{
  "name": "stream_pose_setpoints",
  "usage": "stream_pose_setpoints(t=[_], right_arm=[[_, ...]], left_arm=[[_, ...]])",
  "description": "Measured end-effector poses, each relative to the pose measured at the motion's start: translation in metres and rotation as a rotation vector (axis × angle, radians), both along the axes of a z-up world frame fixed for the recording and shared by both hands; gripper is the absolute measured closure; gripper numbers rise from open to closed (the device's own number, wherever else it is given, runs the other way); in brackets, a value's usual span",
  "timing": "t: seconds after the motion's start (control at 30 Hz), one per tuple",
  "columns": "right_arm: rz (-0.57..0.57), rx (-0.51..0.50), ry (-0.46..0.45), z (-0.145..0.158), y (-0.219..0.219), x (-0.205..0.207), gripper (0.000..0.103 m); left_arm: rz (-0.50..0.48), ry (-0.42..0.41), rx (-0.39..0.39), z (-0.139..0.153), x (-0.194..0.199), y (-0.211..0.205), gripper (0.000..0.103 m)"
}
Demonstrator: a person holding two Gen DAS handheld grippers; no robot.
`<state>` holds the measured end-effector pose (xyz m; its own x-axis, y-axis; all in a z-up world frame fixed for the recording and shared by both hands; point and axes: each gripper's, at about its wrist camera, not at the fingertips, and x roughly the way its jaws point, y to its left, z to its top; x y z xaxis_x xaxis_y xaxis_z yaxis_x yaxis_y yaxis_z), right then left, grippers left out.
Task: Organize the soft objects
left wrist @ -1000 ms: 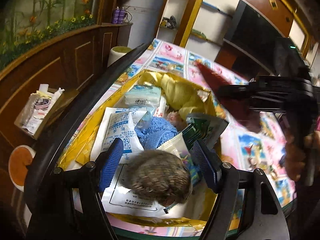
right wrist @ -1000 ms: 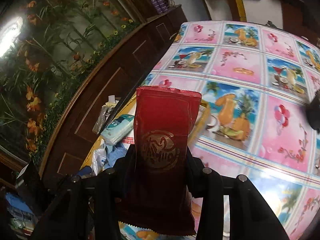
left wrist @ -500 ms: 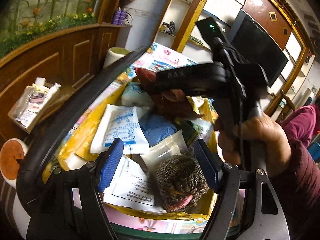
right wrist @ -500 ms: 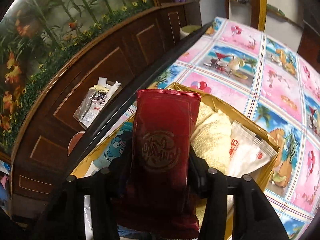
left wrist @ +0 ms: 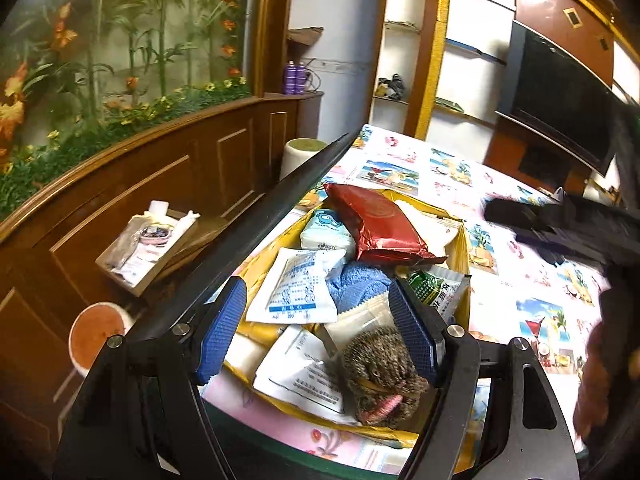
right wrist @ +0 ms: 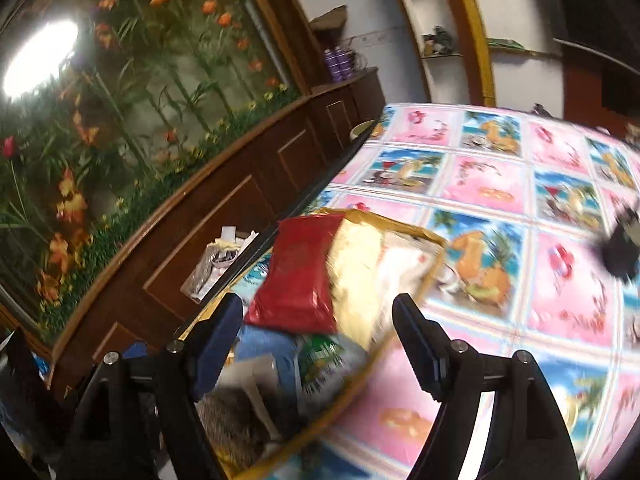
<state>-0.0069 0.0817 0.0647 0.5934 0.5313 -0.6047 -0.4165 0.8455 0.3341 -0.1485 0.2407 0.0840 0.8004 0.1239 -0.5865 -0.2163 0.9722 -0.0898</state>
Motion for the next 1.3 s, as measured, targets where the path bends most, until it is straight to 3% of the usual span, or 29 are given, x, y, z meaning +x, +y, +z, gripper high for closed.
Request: stream_pose_setpoints(t=[0.3,0.77,0.87,0.97,1.0,1.07,1.13,1.2,1.3], right_arm=[[-0.091,0.041,0.067,-0.029,-0.053,-0.03,0.025],[-0.079,0.044,0.05,-0.036,-0.067,-0.054,0.025],[-0.08,0.044,0.05,-0.037,-0.066,-0.055,0.025],[-0.081,0.035,0.043,-0.038,-0.065,-0.057,0.025],[-0.081,0.03,0.037,-0.038,-0.065,-0.058,0.025],[-0.081,0.025,0.027,-0.038,-0.063,-0.061,0.025],[-0.081,0.02,0.021,-0.039,-0.062,-0.062,0.025],[-0.081,0.018,0.023,-0.041,-0.062,-0.063,0.025],[-0.074,0.011,0.029,-0.045,-0.06,-0.063,0.025]], left_arm=[[0.003,0.024,0.093,0.009,-0.011,-0.037,0.029],[-0.015,0.022,0.168,0.013,-0.021,-0.065,0.029],[0.007,-0.017,0.193,0.014,-0.027,-0.068,0.029],[0.087,-0.113,0.233,0.02,-0.042,-0.069,0.028],[0.12,-0.164,0.249,0.023,-0.05,-0.07,0.025],[0.135,-0.253,0.244,0.027,-0.063,-0.071,0.002],[0.127,-0.319,0.206,0.028,-0.069,-0.068,0.0],[0.093,-0.329,0.167,0.029,-0.066,-0.063,0.0],[0.075,-0.274,0.121,0.027,-0.055,-0.057,0.0]])
